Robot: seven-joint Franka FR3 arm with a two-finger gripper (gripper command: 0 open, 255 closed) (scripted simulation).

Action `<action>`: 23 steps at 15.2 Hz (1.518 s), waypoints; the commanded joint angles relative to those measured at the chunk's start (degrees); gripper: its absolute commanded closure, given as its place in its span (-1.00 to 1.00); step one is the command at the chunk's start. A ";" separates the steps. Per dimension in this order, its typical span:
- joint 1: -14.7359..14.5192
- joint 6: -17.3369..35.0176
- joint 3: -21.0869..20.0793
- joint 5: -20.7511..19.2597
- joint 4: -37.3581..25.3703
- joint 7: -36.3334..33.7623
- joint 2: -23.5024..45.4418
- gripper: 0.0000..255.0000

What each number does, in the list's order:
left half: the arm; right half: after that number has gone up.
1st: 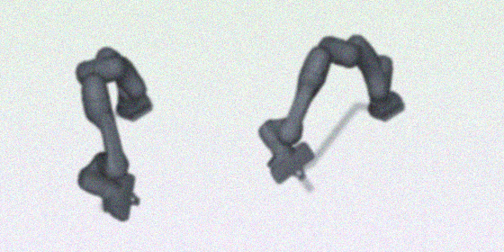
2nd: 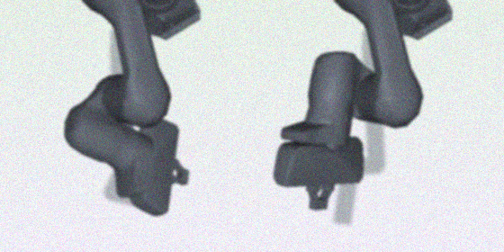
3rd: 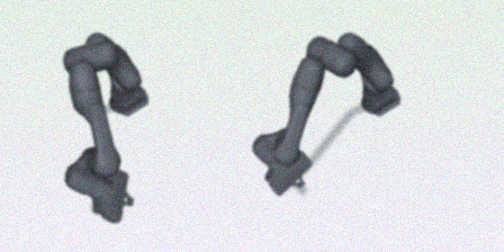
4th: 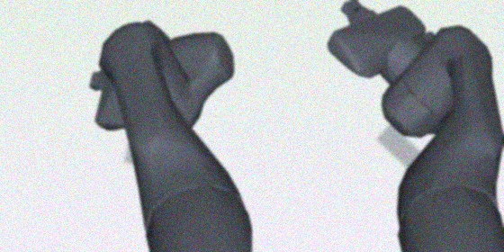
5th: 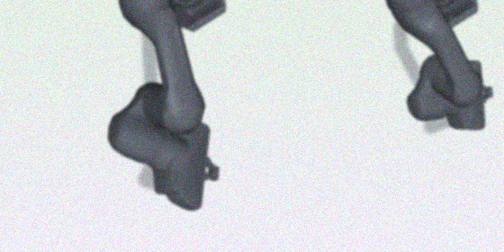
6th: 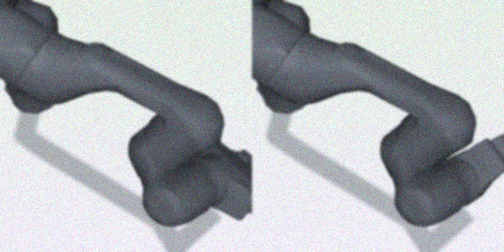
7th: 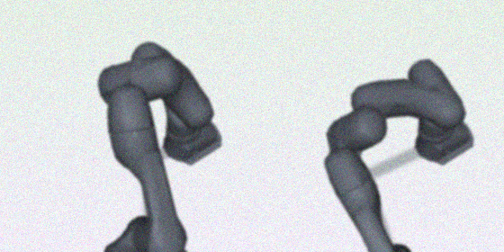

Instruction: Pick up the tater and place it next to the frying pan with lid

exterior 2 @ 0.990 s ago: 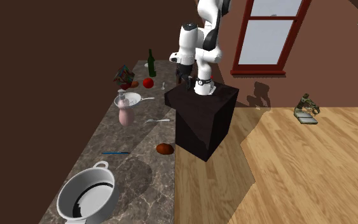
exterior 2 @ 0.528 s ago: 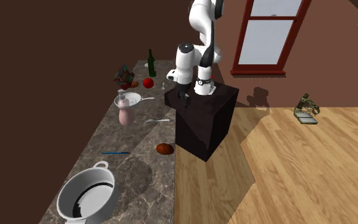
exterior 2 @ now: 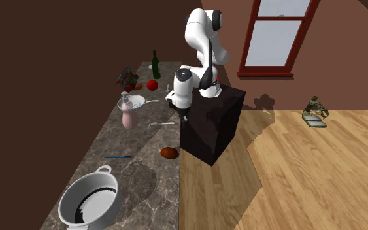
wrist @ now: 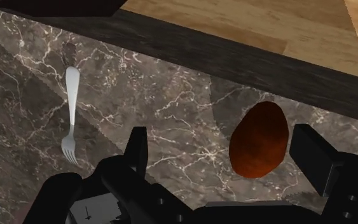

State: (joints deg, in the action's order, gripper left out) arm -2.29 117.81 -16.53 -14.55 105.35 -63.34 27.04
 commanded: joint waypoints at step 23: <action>-5.92 -8.13 6.93 0.00 -43.97 -10.55 40.67 -1.00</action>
State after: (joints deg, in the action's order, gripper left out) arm -8.24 109.49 -9.60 -14.53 61.13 -73.87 67.79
